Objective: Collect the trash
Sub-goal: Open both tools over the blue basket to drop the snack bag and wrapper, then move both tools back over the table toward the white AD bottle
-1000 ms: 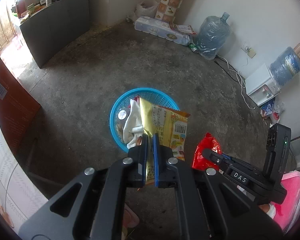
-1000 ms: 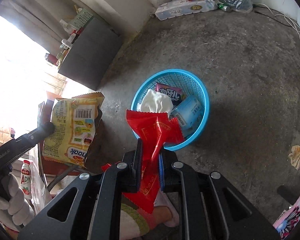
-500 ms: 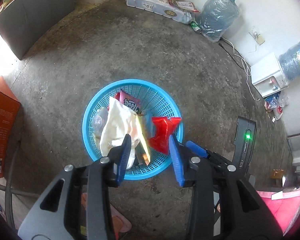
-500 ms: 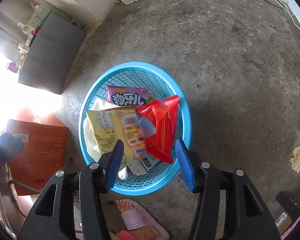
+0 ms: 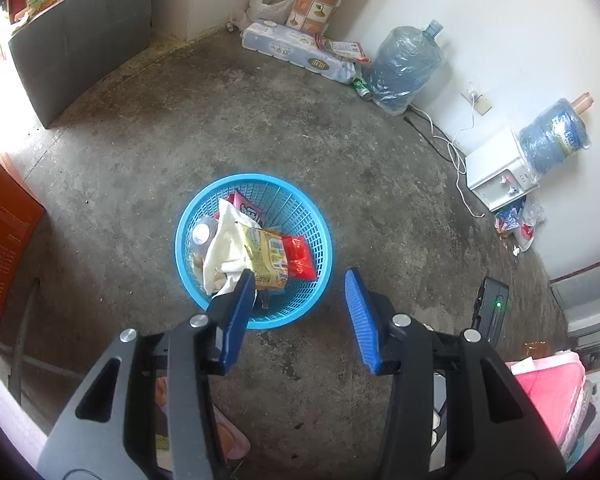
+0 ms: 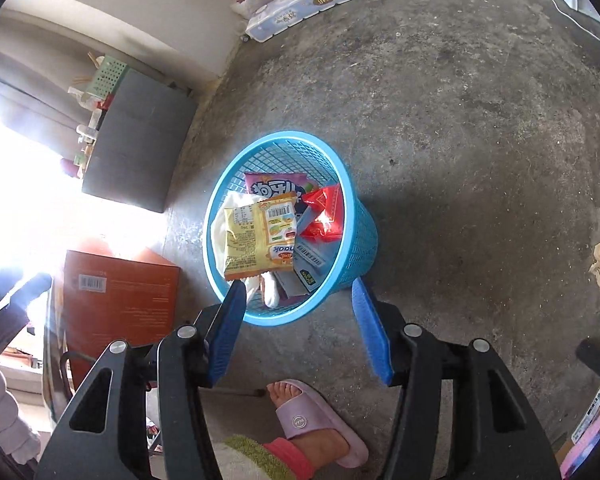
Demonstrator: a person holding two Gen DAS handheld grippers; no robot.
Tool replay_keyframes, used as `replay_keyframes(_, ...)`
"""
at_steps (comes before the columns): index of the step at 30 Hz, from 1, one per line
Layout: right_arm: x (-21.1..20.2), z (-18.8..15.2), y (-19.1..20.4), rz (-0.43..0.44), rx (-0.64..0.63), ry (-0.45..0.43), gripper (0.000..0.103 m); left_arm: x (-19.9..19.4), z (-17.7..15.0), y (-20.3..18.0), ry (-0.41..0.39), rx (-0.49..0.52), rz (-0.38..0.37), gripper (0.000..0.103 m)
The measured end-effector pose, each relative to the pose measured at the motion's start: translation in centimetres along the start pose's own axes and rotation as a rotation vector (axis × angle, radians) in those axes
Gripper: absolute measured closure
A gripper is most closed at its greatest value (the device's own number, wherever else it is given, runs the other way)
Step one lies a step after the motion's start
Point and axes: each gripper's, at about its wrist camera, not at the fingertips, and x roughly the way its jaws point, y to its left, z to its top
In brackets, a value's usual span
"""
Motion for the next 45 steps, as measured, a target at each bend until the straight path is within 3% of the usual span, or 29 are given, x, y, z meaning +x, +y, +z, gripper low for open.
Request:
replay_keyframes(5, -4.1, -1.0, 1.8, 0.054, -0.049, -0.015, 0.043, -8.6, -4.1, 3.3, -0.103, -0.004, 0.048, 0.053)
replay_keyframes(12, -8.5, -1.9, 8.9, 0.158, -0.187, -0.020, 0.038, -22.4, -13.1, 12.0, -0.340, -0.201, 0.171, 0.052)
replay_keyframes(19, -10.0, -5.9, 22.9, 0.303, -0.473, 0.060, 0.031, -33.9, -26.5, 20.5, -0.581, -0.498, 0.346, 0.050)
replay_keyframes(23, -8.8, -10.9, 32.7, 0.400, -0.640, 0.188, 0.029, -38.2, -33.3, 24.7, -0.667, -0.642, 0.432, 0.050)
replay_keyframes(28, -5.5, -18.8, 44.2, 0.445, -0.772, 0.370, 0.026, -40.8, -39.3, 28.8, -0.714, -0.793, 0.459, 0.050)
replay_keyframes(31, -2.8, -23.5, 50.4, 0.414, -0.817, 0.445, 0.021, -41.1, -41.5, 30.3, -0.718, -0.824, 0.471, 0.050)
replay_keyframes(36, 2.7, -29.9, 58.1, 0.305, -0.853, 0.517, 0.020, -40.9, -43.5, 31.5, -0.731, -0.847, 0.483, 0.050)
replay_keyframes(41, 8.3, -33.0, 62.2, 0.159, -0.848, 0.545, 0.020, -41.4, -45.0, 32.1, -0.739, -0.845, 0.498, 0.050)
replay_keyframes(45, 11.6, -34.8, 63.5, 0.102, -0.869, 0.589, 0.020, -42.1, -45.4, 33.0, -0.736, -0.840, 0.502, 0.050)
